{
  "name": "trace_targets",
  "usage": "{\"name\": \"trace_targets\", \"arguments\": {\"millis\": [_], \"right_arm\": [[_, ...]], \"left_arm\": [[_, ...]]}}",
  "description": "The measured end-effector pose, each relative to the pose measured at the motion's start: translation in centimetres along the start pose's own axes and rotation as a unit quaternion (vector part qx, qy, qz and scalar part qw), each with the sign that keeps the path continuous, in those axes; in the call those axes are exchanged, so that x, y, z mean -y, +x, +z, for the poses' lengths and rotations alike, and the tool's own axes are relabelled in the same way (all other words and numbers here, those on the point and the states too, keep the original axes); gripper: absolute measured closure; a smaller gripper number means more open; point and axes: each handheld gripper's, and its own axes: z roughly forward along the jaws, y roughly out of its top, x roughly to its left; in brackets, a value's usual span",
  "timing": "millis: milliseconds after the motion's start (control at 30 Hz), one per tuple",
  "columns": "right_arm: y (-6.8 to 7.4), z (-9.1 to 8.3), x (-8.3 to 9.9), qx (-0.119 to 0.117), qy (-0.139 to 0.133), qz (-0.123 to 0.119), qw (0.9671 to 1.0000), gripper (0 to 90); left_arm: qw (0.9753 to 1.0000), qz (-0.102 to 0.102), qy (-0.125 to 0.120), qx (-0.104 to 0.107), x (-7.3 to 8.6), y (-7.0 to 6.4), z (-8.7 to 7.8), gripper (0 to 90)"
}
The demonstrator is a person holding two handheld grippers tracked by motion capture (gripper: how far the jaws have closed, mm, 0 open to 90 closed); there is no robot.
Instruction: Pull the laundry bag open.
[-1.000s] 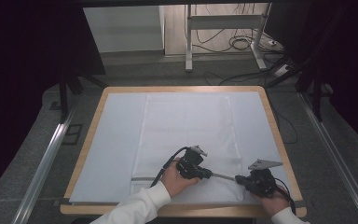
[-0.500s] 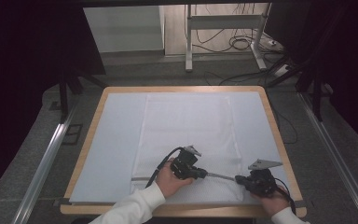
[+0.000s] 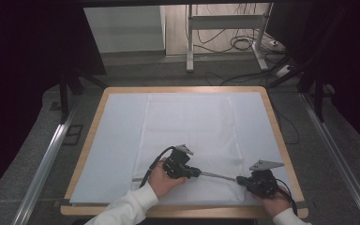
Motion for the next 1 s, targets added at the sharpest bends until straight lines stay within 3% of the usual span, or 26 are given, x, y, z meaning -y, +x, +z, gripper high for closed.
{"name": "trace_targets", "arguments": {"millis": [1000], "right_arm": [[0.0,0.0,0.0,0.001,-0.001,0.0,1.0,89.9]], "left_arm": [[0.9998,0.0,-0.005,-0.017,1.3,0.9,-2.1,87.4]]}}
